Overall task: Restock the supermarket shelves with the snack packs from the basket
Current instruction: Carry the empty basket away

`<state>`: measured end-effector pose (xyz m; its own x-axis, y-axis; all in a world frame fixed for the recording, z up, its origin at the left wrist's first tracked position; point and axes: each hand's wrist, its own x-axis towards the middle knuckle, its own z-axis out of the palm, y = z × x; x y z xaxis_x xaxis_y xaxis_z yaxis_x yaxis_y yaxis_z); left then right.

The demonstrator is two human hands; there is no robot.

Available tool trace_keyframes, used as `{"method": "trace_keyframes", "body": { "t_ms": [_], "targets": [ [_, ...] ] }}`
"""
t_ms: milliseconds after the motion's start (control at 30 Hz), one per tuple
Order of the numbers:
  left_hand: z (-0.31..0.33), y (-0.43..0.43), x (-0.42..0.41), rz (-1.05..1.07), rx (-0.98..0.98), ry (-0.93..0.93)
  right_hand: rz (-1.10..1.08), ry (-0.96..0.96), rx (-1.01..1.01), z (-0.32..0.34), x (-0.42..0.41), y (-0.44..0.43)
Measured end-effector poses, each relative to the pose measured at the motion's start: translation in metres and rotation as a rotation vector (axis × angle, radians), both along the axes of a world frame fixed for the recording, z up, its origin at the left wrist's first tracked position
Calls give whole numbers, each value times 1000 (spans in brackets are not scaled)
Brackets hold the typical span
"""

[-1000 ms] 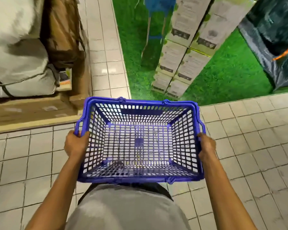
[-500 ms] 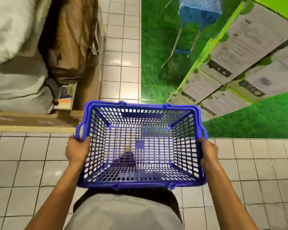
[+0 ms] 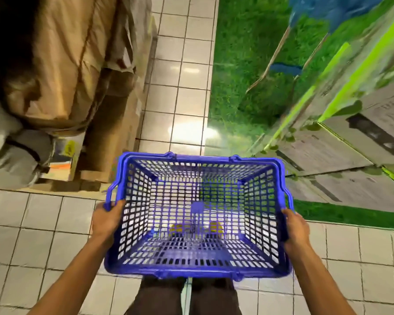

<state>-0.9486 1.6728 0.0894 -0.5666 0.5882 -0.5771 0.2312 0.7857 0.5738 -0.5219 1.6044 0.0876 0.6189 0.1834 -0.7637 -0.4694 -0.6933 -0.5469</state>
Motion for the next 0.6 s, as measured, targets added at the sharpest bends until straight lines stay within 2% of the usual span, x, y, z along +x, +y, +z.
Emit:
{"method": "trace_keyframes", "body": {
  "t_ms": [167,433,600],
  "targets": [
    [-95,34,10,-31,-19,-20,-18,25,-29,-100,10,39],
    [-259,77,21,-60,-44,24,45,-52,-68,-266,13,71],
    [-336,90,20,-94,-52,80,21,-79,-108,-341,16,78]
  ]
}}
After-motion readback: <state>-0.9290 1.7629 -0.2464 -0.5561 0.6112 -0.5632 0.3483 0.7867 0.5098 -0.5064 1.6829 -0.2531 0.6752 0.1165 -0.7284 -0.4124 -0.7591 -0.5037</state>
